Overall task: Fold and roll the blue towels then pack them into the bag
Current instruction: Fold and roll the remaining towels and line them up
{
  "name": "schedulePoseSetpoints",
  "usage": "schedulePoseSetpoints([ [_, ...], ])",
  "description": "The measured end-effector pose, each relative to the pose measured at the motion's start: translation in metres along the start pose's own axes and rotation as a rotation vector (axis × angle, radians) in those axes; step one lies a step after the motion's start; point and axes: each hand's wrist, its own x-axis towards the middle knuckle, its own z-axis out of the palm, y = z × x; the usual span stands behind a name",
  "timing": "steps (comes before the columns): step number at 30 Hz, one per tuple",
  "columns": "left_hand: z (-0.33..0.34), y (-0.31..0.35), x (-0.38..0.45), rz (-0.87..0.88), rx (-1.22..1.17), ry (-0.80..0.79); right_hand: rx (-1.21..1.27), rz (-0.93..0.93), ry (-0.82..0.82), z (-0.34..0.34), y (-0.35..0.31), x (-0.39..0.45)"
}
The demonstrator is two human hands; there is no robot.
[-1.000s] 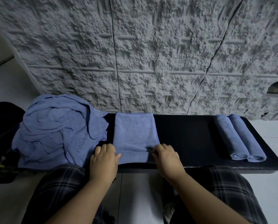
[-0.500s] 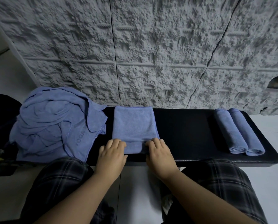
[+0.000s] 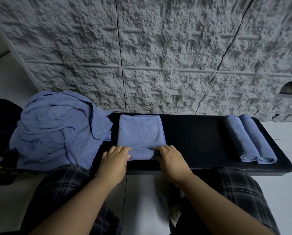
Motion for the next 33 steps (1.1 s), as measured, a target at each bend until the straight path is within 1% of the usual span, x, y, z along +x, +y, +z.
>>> schedulePoseSetpoints([
  [2, -0.001, 0.001, -0.001, -0.023, -0.015, -0.046, 0.109, 0.034, -0.035, -0.007, -0.004, -0.004],
  [4, -0.003, 0.003, 0.0, -0.029, -0.002, -0.067, 0.14, 0.012, -0.055, -0.009, -0.008, -0.007],
  [6, -0.003, 0.004, 0.001, -0.05, 0.03, -0.075, 0.113, 0.042, -0.051, -0.008, -0.01, -0.008],
  [8, -0.004, 0.006, 0.0, -0.071, 0.021, -0.032, 0.056, 0.093, -0.018, -0.003, -0.009, -0.006],
  [10, -0.004, 0.007, 0.0, -0.037, 0.026, 0.071, -0.01, 0.118, 0.073, 0.001, -0.01, -0.005],
  [12, -0.003, 0.008, -0.001, 0.017, 0.042, 0.182, -0.069, 0.08, 0.195, 0.004, -0.011, -0.004],
  [14, -0.003, 0.008, 0.0, 0.101, 0.064, 0.205, -0.099, 0.034, 0.266, 0.006, -0.011, -0.004],
  [16, 0.0, 0.01, -0.001, 0.166, 0.084, 0.174, -0.071, -0.043, 0.263, 0.008, -0.013, -0.005],
  [18, 0.003, 0.011, -0.002, 0.184, 0.097, 0.161, -0.035, -0.096, 0.261, 0.009, -0.016, -0.006],
  [21, 0.006, 0.014, -0.005, 0.174, 0.071, 0.16, -0.038, -0.084, 0.246, 0.011, -0.017, -0.006],
  [24, 0.004, 0.015, -0.007, 0.176, 0.049, 0.16, -0.011, -0.069, 0.268, 0.015, -0.015, -0.005],
  [27, 0.002, 0.013, -0.007, 0.159, 0.061, 0.111, 0.017, -0.049, 0.245, 0.015, -0.011, -0.005],
  [30, 0.001, 0.011, -0.005, 0.13, 0.075, 0.061, -0.011, -0.047, 0.186, 0.016, -0.006, -0.003],
  [33, -0.001, 0.009, -0.002, 0.122, 0.061, 0.027, -0.033, -0.066, 0.175, 0.015, -0.002, -0.001],
])
